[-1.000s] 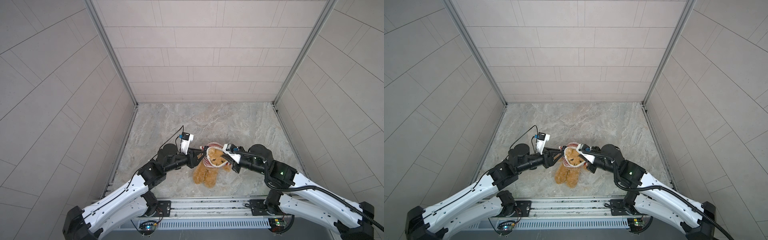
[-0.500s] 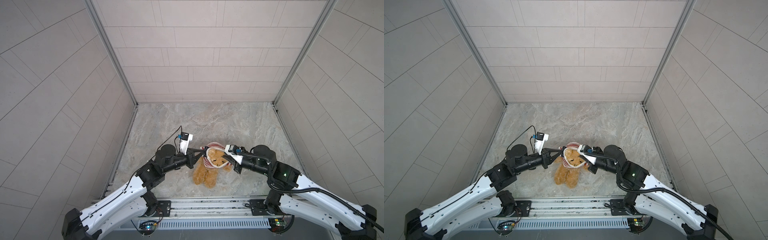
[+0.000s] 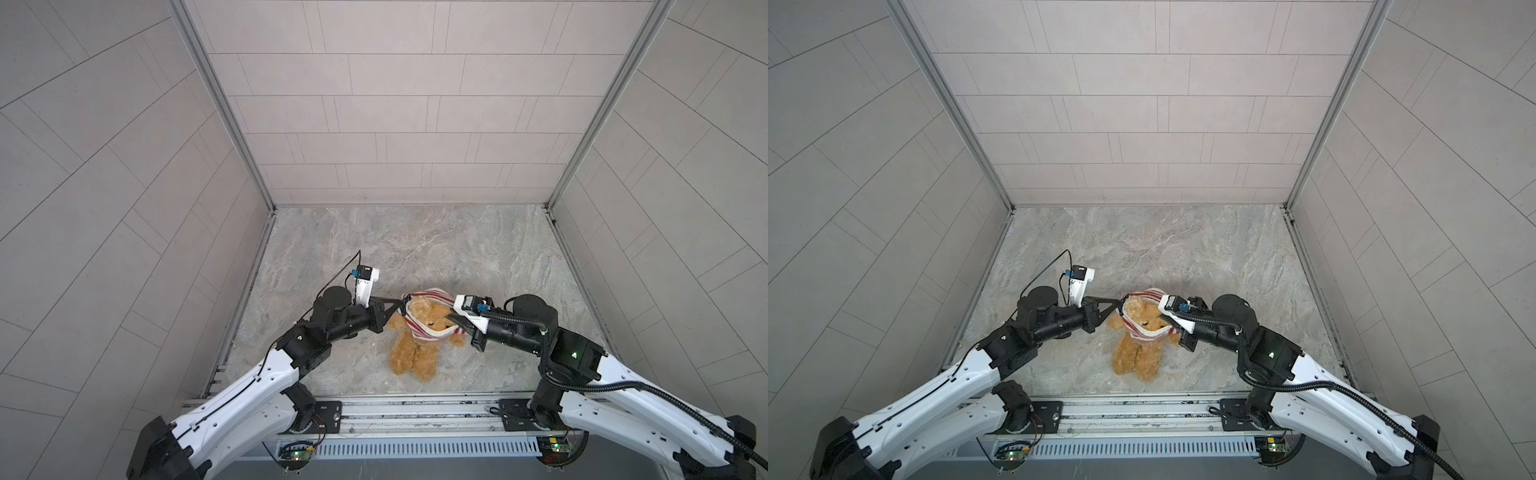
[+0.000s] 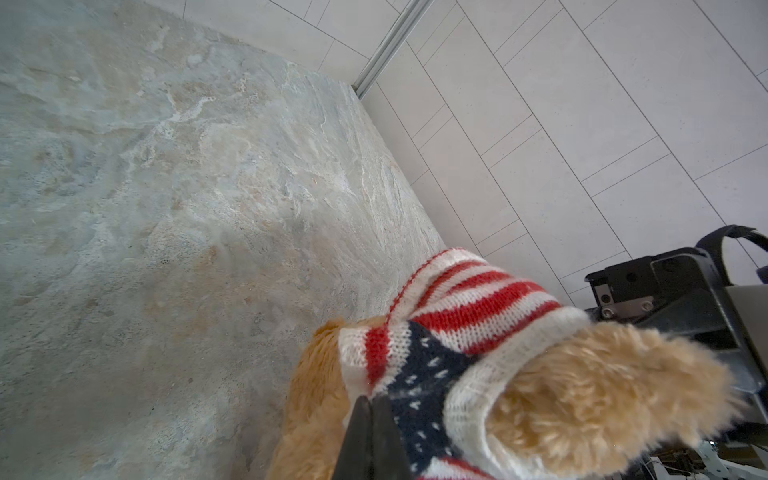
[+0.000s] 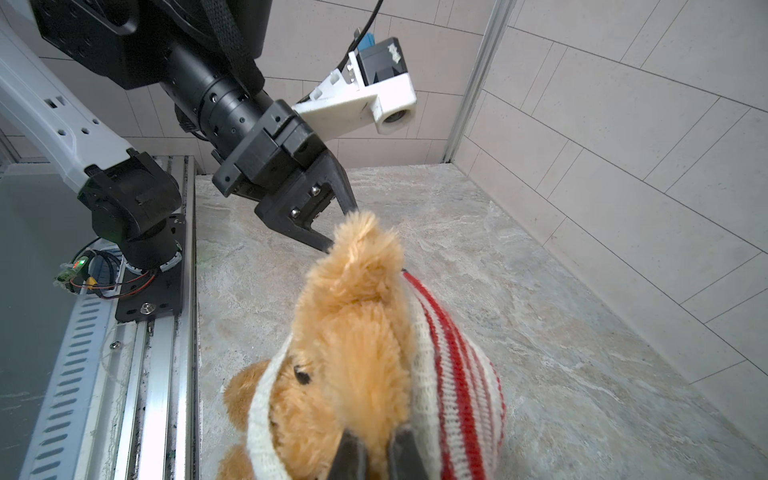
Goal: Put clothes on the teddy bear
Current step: 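Lift the bear by the sweater with both grippers, raising it upright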
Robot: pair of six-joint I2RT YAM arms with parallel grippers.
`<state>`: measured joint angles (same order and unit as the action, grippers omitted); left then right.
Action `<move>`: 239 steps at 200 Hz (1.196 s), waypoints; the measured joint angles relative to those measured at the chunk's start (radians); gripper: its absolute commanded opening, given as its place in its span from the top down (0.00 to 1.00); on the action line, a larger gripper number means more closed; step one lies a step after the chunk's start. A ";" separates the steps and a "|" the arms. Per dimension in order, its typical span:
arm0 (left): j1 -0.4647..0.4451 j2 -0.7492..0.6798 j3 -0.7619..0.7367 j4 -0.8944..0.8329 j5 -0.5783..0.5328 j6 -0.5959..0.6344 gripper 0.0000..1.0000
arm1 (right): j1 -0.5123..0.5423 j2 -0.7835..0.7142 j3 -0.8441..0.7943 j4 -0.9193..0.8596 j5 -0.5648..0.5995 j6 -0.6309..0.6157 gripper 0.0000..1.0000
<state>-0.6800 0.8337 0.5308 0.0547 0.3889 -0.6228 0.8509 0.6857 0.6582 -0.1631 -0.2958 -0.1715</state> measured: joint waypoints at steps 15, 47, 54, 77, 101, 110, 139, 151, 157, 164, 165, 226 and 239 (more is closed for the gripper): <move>0.000 0.007 0.000 0.001 0.003 0.005 0.97 | 0.002 0.006 0.001 0.000 0.036 0.021 1.00; 0.007 0.006 -0.016 0.029 -0.020 -0.002 0.54 | 0.002 0.093 0.055 -0.005 0.161 0.129 1.00; 0.010 0.000 -0.020 0.029 -0.034 -0.002 0.47 | 0.002 0.116 0.071 -0.002 0.190 0.160 1.00; 0.008 -0.043 -0.021 0.032 -0.083 -0.019 0.39 | 0.002 0.164 0.102 0.015 0.311 0.280 1.00; -0.052 -0.079 -0.021 0.072 -0.149 -0.044 0.39 | 0.001 0.174 0.106 0.034 0.430 0.417 1.00; -0.098 -0.067 -0.023 0.106 -0.180 -0.058 0.41 | 0.000 0.175 0.106 0.045 0.456 0.470 1.00; -0.249 0.045 -0.061 0.298 -0.257 -0.120 0.44 | 0.000 0.204 0.106 0.105 0.504 0.631 1.00; -0.293 0.109 -0.076 0.366 -0.285 -0.145 0.44 | 0.000 0.220 0.106 0.122 0.516 0.686 1.00; -0.312 0.139 -0.078 0.395 -0.298 -0.153 0.44 | 0.000 0.227 0.106 0.135 0.523 0.710 1.00; -0.336 0.177 -0.078 0.437 -0.314 -0.165 0.44 | 0.000 0.234 0.105 0.148 0.531 0.735 1.00; -0.338 0.180 -0.078 0.441 -0.315 -0.166 0.44 | 0.001 0.235 0.105 0.150 0.532 0.737 1.00; -0.411 0.362 -0.013 0.656 -0.373 -0.216 0.42 | 0.024 0.239 0.085 0.224 0.597 0.837 1.00; -0.411 0.385 0.010 0.678 -0.377 -0.221 0.42 | 0.032 0.239 0.085 0.226 0.604 0.839 1.00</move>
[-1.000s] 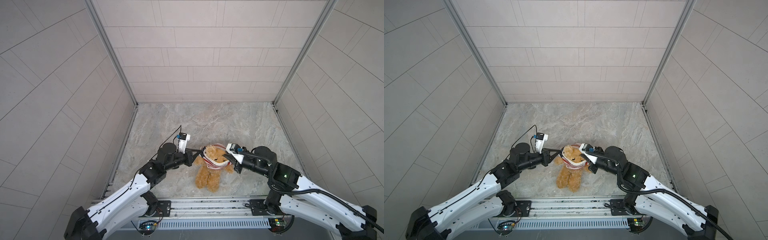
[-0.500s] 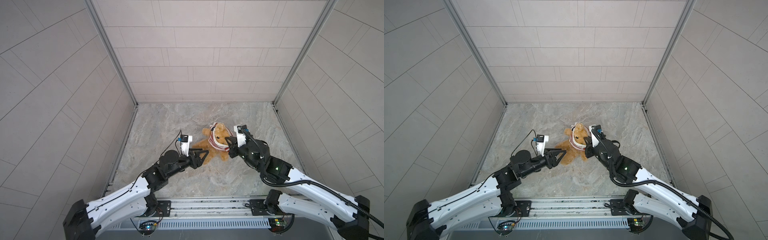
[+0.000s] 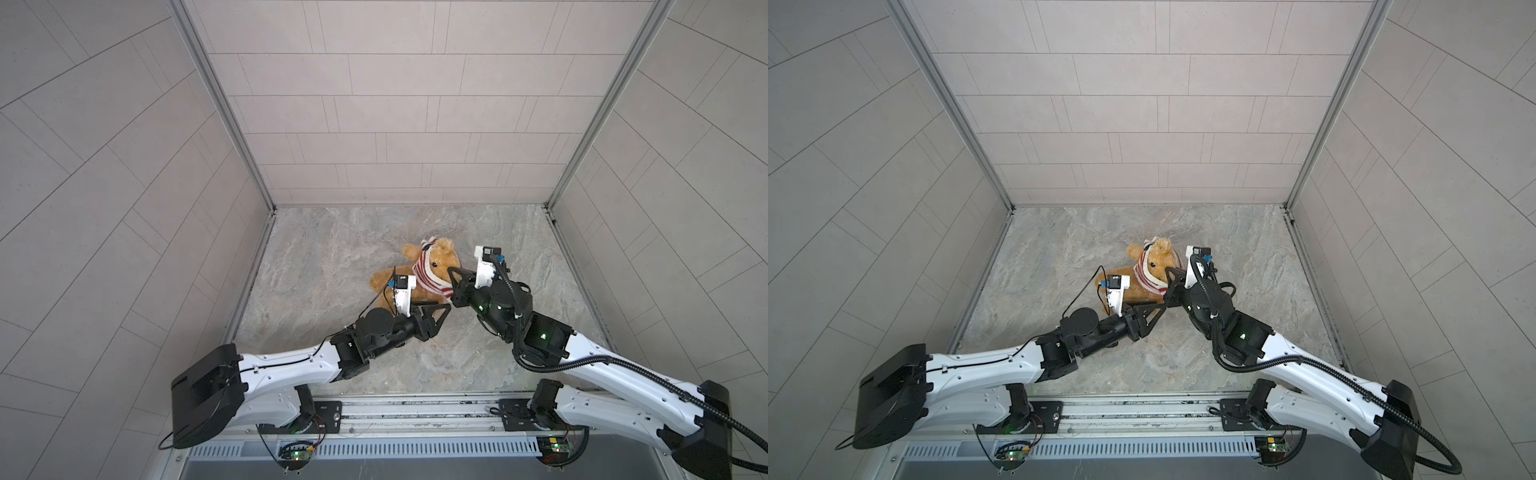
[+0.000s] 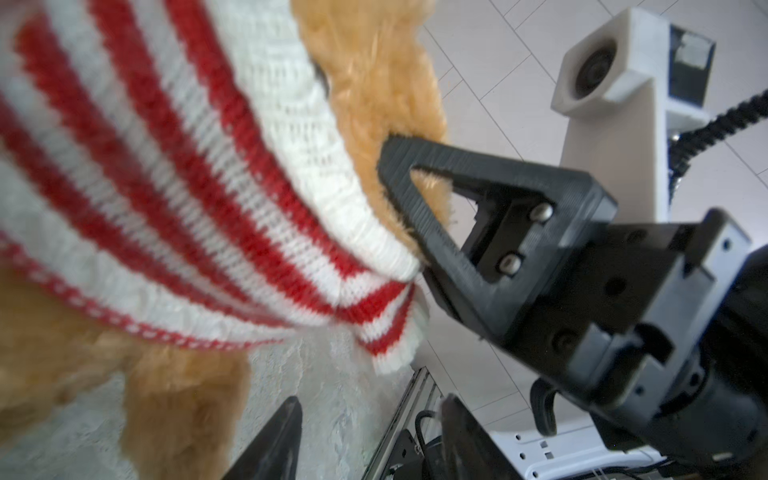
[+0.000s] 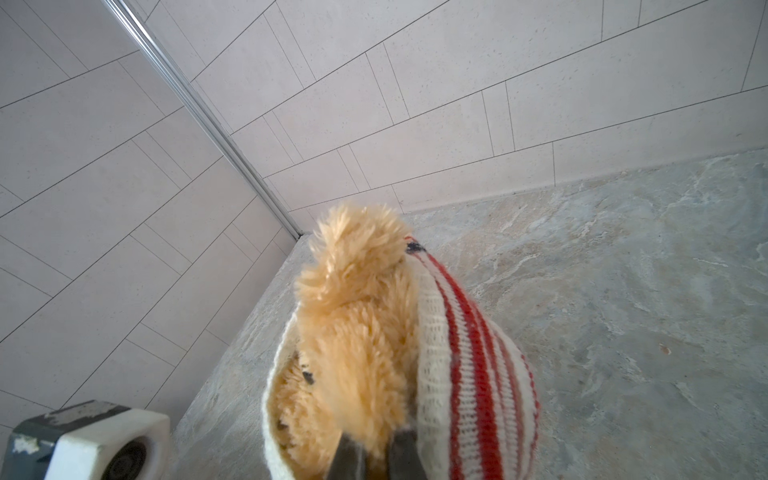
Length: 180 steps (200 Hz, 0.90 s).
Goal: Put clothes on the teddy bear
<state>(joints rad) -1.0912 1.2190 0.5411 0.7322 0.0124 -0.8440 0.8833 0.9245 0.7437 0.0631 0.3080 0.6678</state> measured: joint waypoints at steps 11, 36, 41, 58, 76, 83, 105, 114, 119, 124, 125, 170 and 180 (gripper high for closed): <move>0.000 0.020 0.021 0.009 -0.006 -0.005 0.43 | 0.005 0.000 0.000 0.003 0.005 0.002 1.00; 0.000 0.064 0.058 0.021 -0.014 -0.021 0.53 | 0.011 -0.001 -0.003 0.015 0.012 0.003 1.00; 0.000 0.074 0.063 0.025 -0.014 -0.027 0.56 | 0.013 -0.001 -0.004 0.016 0.014 0.003 1.00; 0.000 0.106 0.077 0.034 -0.011 -0.045 0.68 | 0.017 -0.003 -0.009 0.023 0.017 0.003 1.00; 0.000 0.126 0.083 0.030 -0.003 -0.050 0.79 | 0.019 -0.008 -0.015 0.024 0.021 0.003 1.00; 0.000 0.131 0.085 0.027 0.002 -0.055 0.83 | 0.020 -0.011 -0.018 0.024 0.022 0.002 1.00; 0.000 0.145 0.087 0.022 0.009 -0.079 0.96 | 0.020 -0.022 -0.024 0.024 0.030 0.001 1.00; 0.000 0.151 0.087 0.021 0.011 -0.080 0.98 | 0.020 -0.023 -0.024 0.024 0.032 -0.002 1.00; 0.000 0.153 0.087 0.021 0.013 -0.086 0.98 | 0.020 -0.023 -0.024 0.024 0.033 -0.002 1.00; 0.000 0.156 0.087 0.022 0.013 -0.087 0.99 | 0.020 -0.024 -0.024 0.024 0.034 -0.004 1.00; 0.000 0.156 0.087 0.022 0.014 -0.087 1.00 | 0.020 -0.024 -0.024 0.024 0.034 -0.004 1.00; 0.000 0.161 0.074 0.018 0.016 -0.103 1.00 | 0.020 -0.042 -0.026 0.011 0.037 -0.016 1.00; 0.000 0.161 0.069 0.011 0.014 -0.104 1.00 | 0.020 -0.050 -0.026 0.003 0.037 -0.020 1.00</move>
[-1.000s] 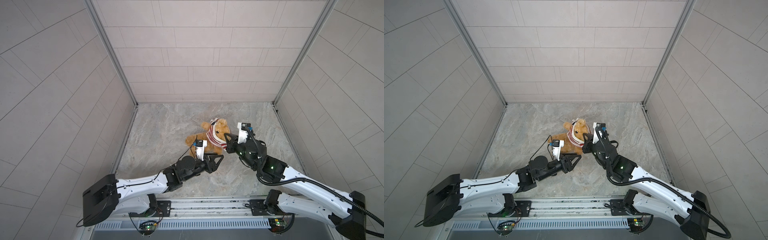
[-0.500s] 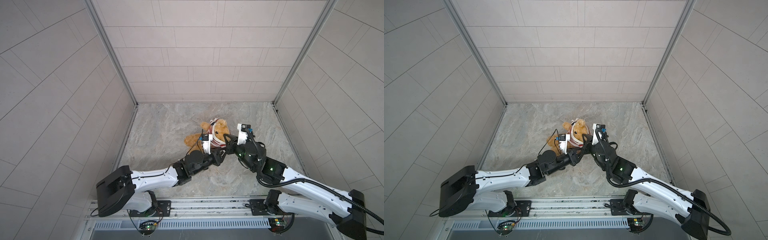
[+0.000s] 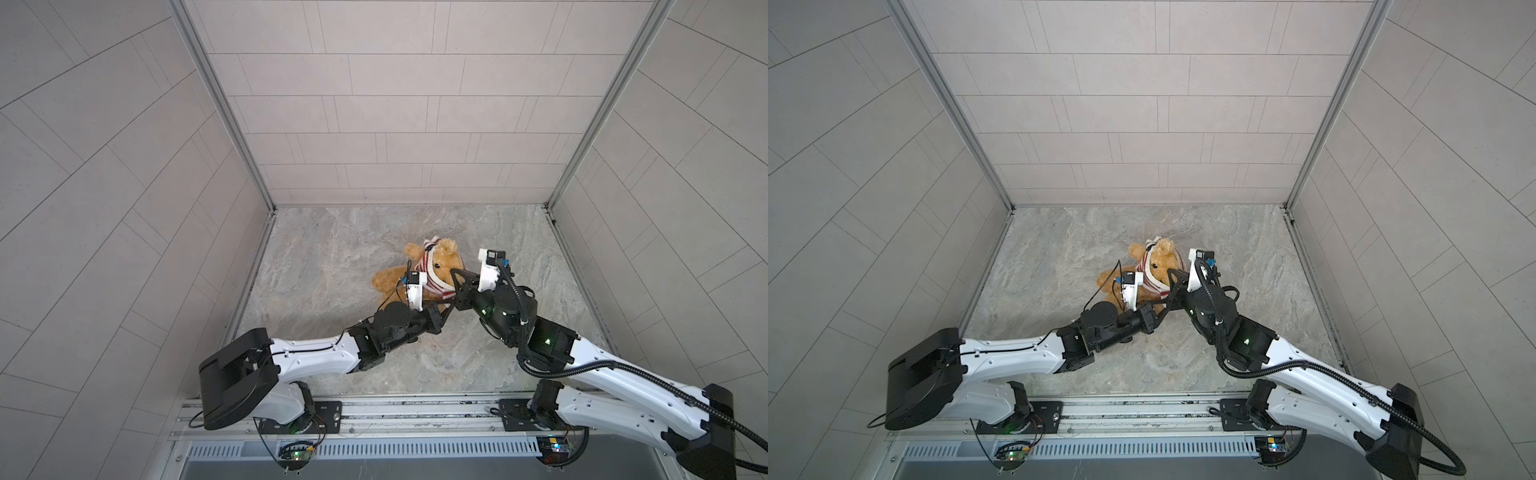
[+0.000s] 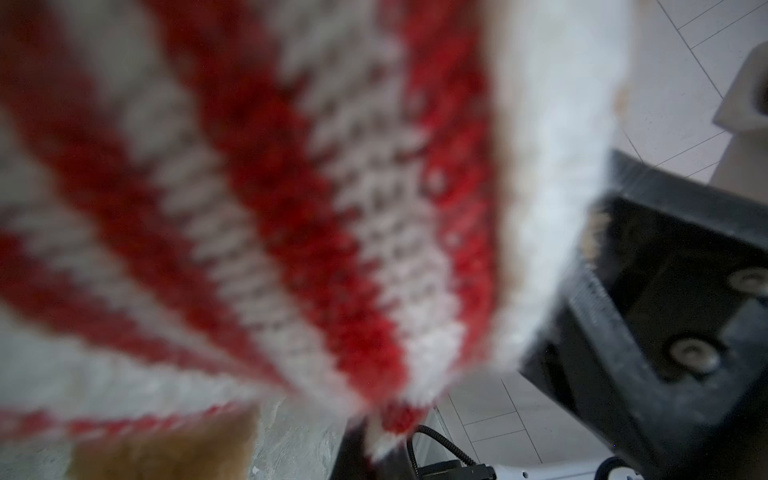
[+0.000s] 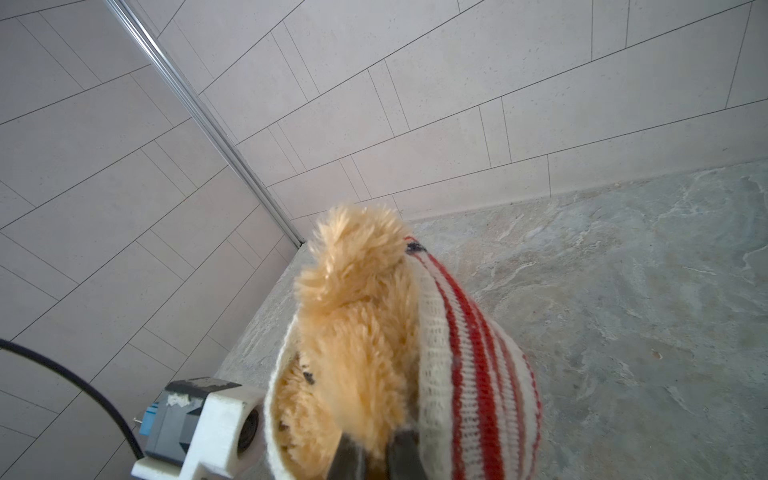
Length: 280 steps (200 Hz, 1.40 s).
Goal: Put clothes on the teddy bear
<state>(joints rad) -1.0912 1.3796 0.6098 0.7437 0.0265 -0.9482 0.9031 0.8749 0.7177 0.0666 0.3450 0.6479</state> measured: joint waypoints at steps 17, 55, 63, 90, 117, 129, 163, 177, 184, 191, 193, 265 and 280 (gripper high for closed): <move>0.000 -0.002 -0.005 -0.021 -0.009 0.001 1.00 | 0.002 -0.010 0.000 -0.015 0.000 -0.004 1.00; 0.000 -0.013 -0.010 -0.068 -0.032 0.006 1.00 | 0.005 -0.018 0.000 -0.050 -0.006 -0.016 1.00; 0.000 -0.013 -0.012 -0.074 -0.035 0.006 1.00 | 0.005 -0.018 0.000 -0.056 -0.009 -0.019 1.00; 0.009 -0.017 -0.042 -0.080 -0.041 0.003 1.00 | 0.006 -0.018 0.001 -0.081 -0.035 -0.031 1.00; 0.033 -0.042 -0.080 -0.100 -0.051 0.001 1.00 | 0.006 -0.018 0.002 -0.102 -0.066 -0.039 1.00; 0.041 -0.056 -0.091 -0.106 -0.051 0.001 1.00 | 0.006 -0.018 0.004 -0.109 -0.080 -0.040 1.00; 0.055 -0.090 -0.105 -0.137 -0.057 0.006 1.00 | 0.005 -0.018 0.021 -0.124 -0.115 -0.045 1.00; 0.056 -0.109 -0.105 -0.165 -0.064 0.014 1.00 | -0.001 -0.019 0.025 -0.124 -0.129 -0.046 1.00; 0.057 -0.120 -0.106 -0.179 -0.068 0.018 1.00 | -0.006 -0.021 0.025 -0.125 -0.138 -0.046 1.00; 0.059 -0.132 -0.110 -0.187 -0.070 0.022 1.00 | -0.010 -0.023 0.026 -0.127 -0.146 -0.047 1.00; 0.060 -0.135 -0.112 -0.188 -0.070 0.023 1.00 | -0.011 -0.023 0.026 -0.129 -0.149 -0.048 1.00; 0.071 -0.214 -0.130 -0.286 -0.080 0.105 1.00 | -0.033 0.035 0.098 -0.146 -0.255 -0.097 1.00; 0.071 -0.213 -0.130 -0.287 -0.072 0.127 1.00 | -0.038 0.070 0.125 -0.146 -0.291 -0.119 1.00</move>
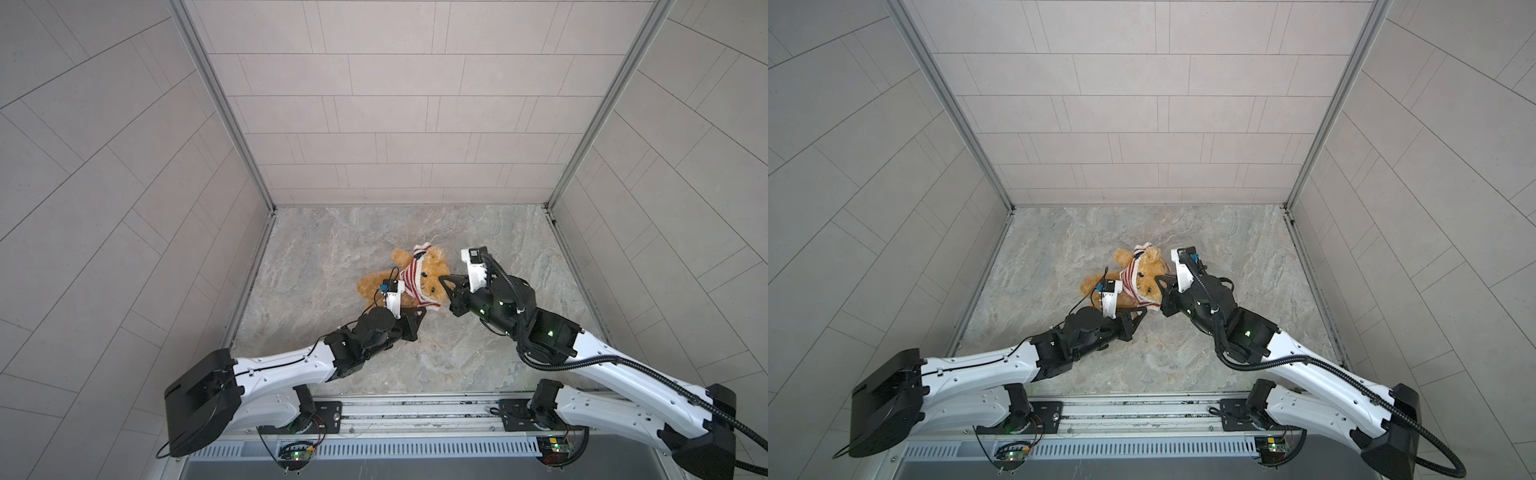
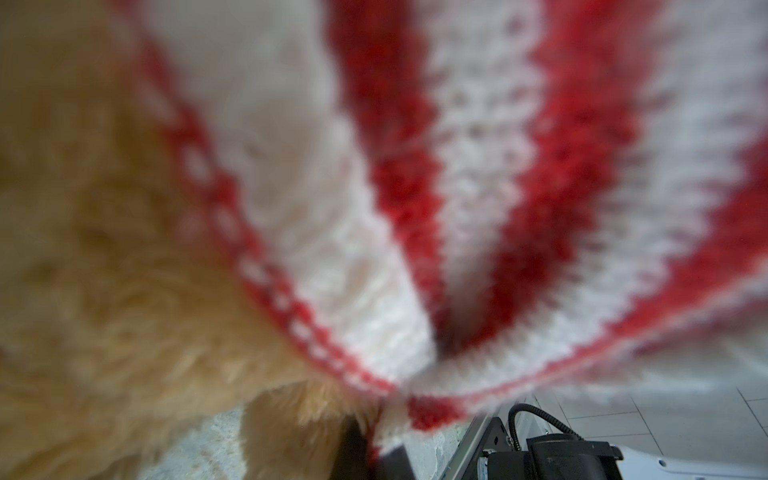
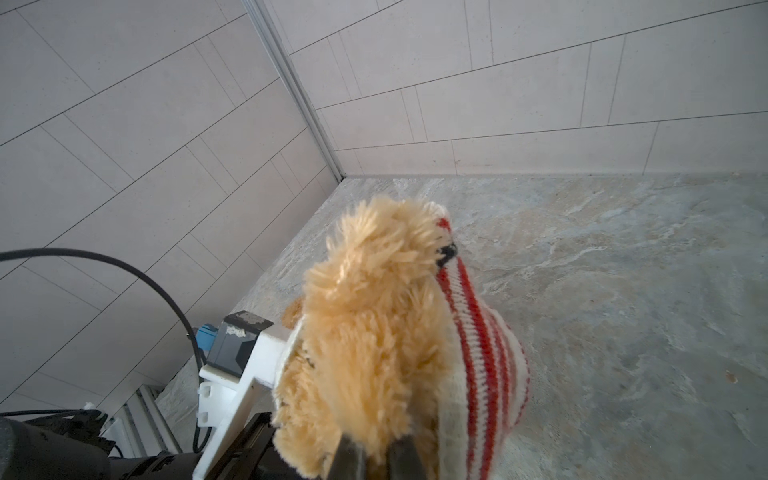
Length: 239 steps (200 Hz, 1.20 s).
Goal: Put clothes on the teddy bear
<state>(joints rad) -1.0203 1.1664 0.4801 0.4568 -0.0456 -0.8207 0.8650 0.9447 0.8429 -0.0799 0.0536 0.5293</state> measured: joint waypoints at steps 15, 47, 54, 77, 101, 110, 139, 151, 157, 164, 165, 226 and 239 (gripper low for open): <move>0.000 0.006 0.000 -0.002 0.012 0.021 1.00 | -0.004 0.031 0.019 -0.004 -0.037 -0.024 1.00; 0.000 0.034 0.001 -0.007 0.049 0.052 0.94 | -0.015 0.043 0.021 -0.038 -0.082 -0.075 1.00; 0.001 0.037 0.001 -0.008 0.058 0.055 0.89 | -0.021 0.042 0.021 -0.043 -0.091 -0.082 1.00; 0.003 0.038 0.001 -0.011 0.084 0.062 0.73 | -0.045 0.040 0.021 -0.048 -0.121 -0.104 1.00; 0.004 0.023 0.001 -0.029 0.121 0.078 0.63 | -0.075 0.015 0.021 -0.047 -0.152 -0.126 1.00; 0.004 0.006 -0.002 -0.035 0.133 0.079 0.61 | -0.085 0.000 0.021 -0.047 -0.164 -0.136 1.00; 0.006 -0.106 -0.011 -0.074 0.171 0.093 0.58 | -0.098 -0.048 0.016 -0.045 -0.201 -0.191 1.00; 0.017 -0.163 -0.011 -0.089 0.185 0.095 0.58 | -0.098 -0.064 0.013 -0.043 -0.220 -0.218 1.00; 0.027 -0.188 -0.011 -0.097 0.192 0.095 0.58 | -0.098 -0.071 0.011 -0.043 -0.231 -0.229 1.00; 0.043 -0.218 -0.011 -0.106 0.203 0.096 0.58 | -0.098 -0.078 0.009 -0.043 -0.244 -0.241 1.00; 0.045 -0.223 -0.011 -0.107 0.203 0.095 0.58 | -0.098 -0.079 0.008 -0.043 -0.249 -0.244 1.00; 0.143 -0.338 -0.011 -0.161 0.256 0.088 0.60 | -0.099 -0.100 0.001 -0.039 -0.357 -0.320 1.00; 0.151 -0.347 -0.011 -0.170 0.259 0.084 0.65 | -0.100 -0.100 -0.001 -0.031 -0.375 -0.320 1.00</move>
<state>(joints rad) -0.8696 0.8196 0.4694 0.2871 0.2138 -0.7364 0.7654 0.8444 0.8421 -0.1108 -0.3210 0.2092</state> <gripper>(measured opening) 0.389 0.092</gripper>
